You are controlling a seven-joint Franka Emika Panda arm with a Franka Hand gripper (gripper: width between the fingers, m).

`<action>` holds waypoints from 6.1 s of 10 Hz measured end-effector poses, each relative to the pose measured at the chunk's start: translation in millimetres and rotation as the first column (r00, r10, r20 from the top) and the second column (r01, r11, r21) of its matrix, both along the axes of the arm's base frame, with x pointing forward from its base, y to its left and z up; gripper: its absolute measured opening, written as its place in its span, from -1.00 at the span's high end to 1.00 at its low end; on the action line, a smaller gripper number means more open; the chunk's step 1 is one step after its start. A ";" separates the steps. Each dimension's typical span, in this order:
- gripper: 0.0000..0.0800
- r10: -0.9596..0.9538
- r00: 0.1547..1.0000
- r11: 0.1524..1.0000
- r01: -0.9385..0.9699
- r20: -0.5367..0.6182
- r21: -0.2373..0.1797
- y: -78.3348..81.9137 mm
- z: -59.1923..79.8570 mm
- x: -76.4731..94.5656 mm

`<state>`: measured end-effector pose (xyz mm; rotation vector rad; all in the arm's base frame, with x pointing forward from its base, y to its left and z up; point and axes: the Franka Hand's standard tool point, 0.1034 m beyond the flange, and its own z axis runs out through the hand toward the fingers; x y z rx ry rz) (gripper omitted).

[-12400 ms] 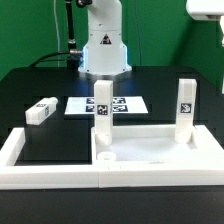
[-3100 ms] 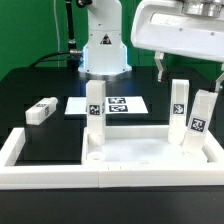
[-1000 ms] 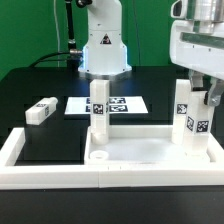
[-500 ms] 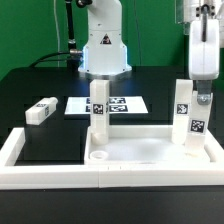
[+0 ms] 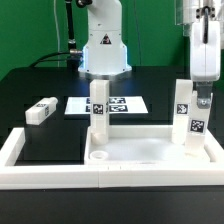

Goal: Assemble desk

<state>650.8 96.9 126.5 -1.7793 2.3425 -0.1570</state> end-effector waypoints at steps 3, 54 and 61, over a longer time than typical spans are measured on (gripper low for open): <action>-0.62 0.386 0.921 0.917 -0.377 0.055 -0.130 -13.8 -0.8 1.0; -0.51 0.821 0.549 0.548 -0.835 -0.154 -0.056 13.1 -11.5 -0.4; 0.23 0.455 0.876 0.886 -0.464 -0.163 -0.022 12.0 -13.7 -5.2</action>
Offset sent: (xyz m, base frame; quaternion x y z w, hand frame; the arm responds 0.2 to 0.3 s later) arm 0.0000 0.0000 0.0000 0.0000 0.0000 -0.1938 0.9810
